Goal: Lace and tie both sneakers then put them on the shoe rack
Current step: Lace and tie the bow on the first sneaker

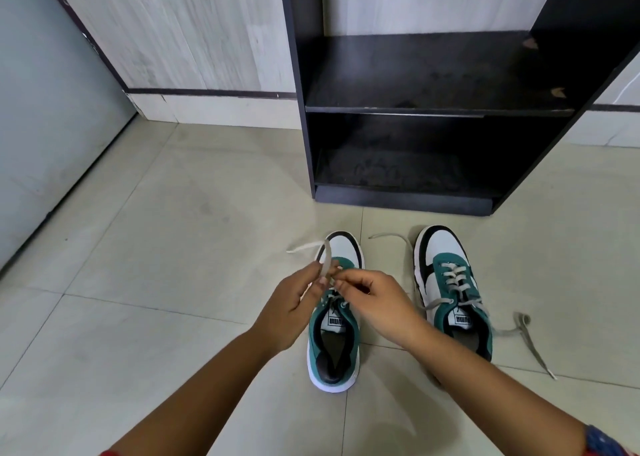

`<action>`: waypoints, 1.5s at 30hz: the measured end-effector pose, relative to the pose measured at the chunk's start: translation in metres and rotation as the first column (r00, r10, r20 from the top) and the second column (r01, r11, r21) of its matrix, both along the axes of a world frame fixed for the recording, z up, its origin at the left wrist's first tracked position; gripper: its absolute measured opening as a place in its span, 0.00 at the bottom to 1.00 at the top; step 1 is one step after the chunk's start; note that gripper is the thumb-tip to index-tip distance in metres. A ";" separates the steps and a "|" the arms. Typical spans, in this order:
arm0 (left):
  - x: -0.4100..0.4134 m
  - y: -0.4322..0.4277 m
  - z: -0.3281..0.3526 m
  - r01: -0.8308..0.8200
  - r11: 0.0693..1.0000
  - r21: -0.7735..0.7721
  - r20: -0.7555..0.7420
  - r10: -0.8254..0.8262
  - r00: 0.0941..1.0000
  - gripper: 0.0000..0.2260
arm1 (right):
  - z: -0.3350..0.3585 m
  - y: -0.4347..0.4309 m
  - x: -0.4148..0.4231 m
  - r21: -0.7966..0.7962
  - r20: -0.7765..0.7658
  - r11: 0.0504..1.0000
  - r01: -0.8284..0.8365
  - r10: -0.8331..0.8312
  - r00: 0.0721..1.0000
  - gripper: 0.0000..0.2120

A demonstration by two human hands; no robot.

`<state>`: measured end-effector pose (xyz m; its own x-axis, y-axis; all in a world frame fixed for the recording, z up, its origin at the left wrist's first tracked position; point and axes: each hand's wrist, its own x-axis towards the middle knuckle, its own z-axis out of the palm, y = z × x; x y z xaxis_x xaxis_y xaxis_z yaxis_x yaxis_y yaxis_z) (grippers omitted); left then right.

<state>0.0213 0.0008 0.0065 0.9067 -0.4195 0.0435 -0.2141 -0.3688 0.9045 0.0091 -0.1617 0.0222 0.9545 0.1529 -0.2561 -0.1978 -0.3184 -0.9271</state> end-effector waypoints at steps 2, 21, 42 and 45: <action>0.003 0.003 -0.001 0.004 0.983 0.184 0.219 -0.045 0.975 0.15 | 0.002 -0.005 -0.004 -0.011 0.040 0.998 0.054 -0.054 0.998 0.08; 0.006 0.000 0.039 -0.135 0.905 0.402 0.003 0.146 0.989 0.13 | -0.008 0.005 -0.019 -0.101 0.186 0.987 0.122 -0.102 0.977 0.03; 0.006 0.066 -0.027 -0.489 0.650 0.582 -0.017 0.610 0.792 0.08 | -0.016 -0.061 -0.019 -0.676 -0.010 0.734 -0.059 0.070 0.997 0.13; -0.006 0.065 -0.040 -0.290 0.597 0.748 0.050 0.385 0.922 0.15 | -0.021 -0.051 -0.028 -0.736 0.065 0.673 -0.078 0.184 0.981 0.16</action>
<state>0.0158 0.0657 -0.0332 0.9685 0.0677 -0.2397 0.1428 -0.9395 0.3115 -0.0185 -0.2123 0.0012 0.9701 0.0947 -0.2236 -0.0037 -0.9149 -0.4036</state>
